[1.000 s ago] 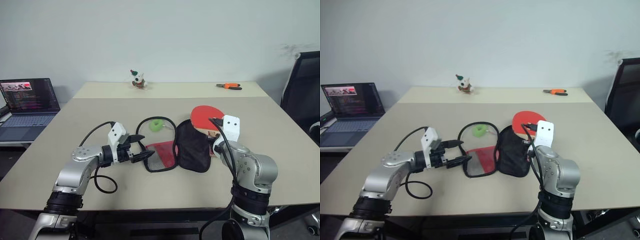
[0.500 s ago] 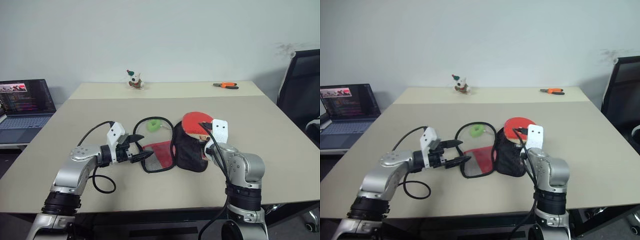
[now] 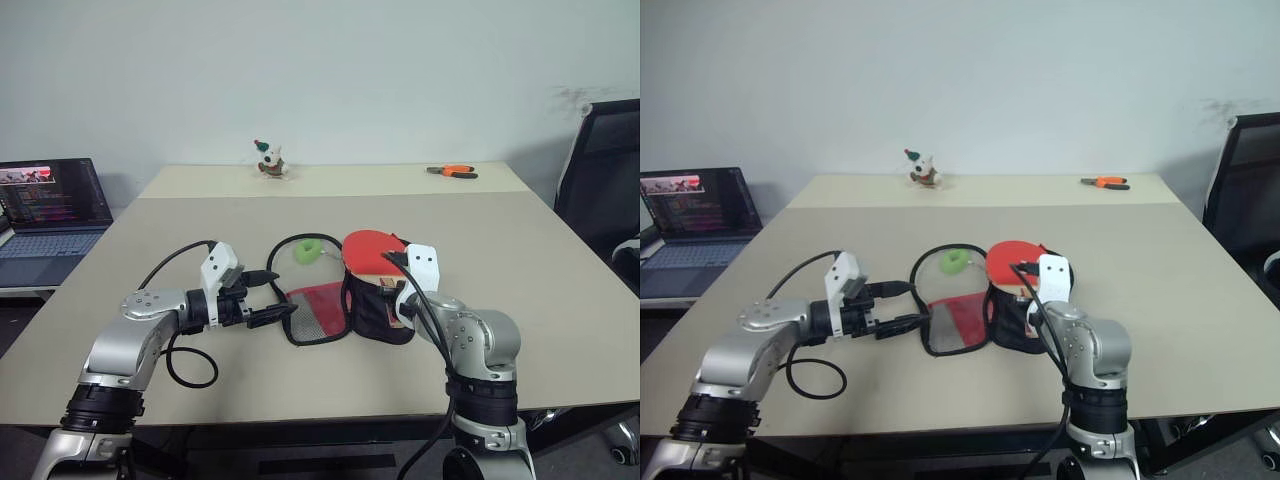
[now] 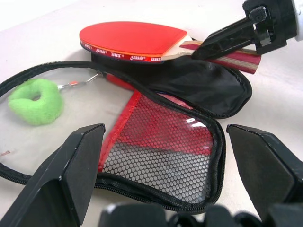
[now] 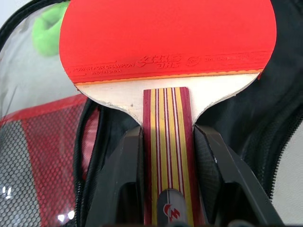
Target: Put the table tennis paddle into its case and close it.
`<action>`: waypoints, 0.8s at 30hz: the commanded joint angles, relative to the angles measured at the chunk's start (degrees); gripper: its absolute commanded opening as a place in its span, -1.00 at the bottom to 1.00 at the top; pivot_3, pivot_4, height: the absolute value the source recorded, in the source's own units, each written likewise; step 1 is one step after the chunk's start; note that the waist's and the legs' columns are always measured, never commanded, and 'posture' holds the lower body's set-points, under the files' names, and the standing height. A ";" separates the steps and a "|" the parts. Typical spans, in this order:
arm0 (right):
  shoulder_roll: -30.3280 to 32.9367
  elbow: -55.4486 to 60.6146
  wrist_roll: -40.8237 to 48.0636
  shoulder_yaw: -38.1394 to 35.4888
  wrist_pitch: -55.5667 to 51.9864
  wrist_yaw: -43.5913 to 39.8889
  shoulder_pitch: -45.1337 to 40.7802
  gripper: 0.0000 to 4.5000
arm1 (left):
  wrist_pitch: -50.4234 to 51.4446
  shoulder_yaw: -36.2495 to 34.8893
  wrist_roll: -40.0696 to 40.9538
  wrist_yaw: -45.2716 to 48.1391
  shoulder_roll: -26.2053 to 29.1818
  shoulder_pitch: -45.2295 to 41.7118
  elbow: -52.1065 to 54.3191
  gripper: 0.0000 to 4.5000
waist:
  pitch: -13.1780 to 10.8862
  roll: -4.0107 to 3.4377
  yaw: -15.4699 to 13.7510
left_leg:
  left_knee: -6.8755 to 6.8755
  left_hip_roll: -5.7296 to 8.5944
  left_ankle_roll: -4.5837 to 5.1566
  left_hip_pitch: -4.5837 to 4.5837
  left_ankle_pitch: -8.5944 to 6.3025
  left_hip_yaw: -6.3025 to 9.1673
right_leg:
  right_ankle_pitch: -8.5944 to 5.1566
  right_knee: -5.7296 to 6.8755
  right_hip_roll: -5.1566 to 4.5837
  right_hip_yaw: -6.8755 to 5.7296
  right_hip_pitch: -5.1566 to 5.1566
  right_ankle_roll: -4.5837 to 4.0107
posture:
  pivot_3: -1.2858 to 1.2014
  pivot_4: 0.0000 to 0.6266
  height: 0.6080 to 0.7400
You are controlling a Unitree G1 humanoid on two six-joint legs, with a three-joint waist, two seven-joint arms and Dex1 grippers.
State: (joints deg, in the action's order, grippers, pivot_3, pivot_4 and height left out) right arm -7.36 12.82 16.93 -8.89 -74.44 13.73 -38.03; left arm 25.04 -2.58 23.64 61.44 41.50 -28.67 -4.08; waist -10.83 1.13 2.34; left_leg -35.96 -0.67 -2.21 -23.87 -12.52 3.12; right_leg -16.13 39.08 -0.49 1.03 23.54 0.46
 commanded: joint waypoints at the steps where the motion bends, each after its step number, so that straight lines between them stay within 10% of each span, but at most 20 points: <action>1: -6.57 1.20 0.11 0.71 2.98 1.00 1.33 -0.50 | -0.01 -0.99 0.40 0.49 1.18 -0.89 2.11 1.00 | 0.00 0.00 -0.01 | 0.00 0.00 0.00 0.00 0.00 -0.01 | 0.00 0.00 0.00 0.00 0.00 0.00 | 0.03 -0.52 1.00; 24: -5.81 0.20 1.53 1.85 6.15 3.27 2.10 -0.35 | -0.62 -0.58 -0.34 0.19 0.07 -1.06 1.60 1.00 | 0.00 0.00 0.00 | -0.01 0.00 0.00 0.01 0.00 0.00 | 0.00 0.02 0.01 0.00 0.00 0.00 | 0.03 -0.52 1.00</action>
State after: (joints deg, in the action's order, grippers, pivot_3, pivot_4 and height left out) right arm -7.48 10.00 17.03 -7.72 -69.30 17.63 -35.91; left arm 25.52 -2.57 23.40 61.81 41.31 -28.91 -4.08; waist -10.83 1.13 2.34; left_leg -35.98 -0.68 -2.21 -23.86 -12.52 3.11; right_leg -16.13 39.11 -0.48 1.03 23.53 0.45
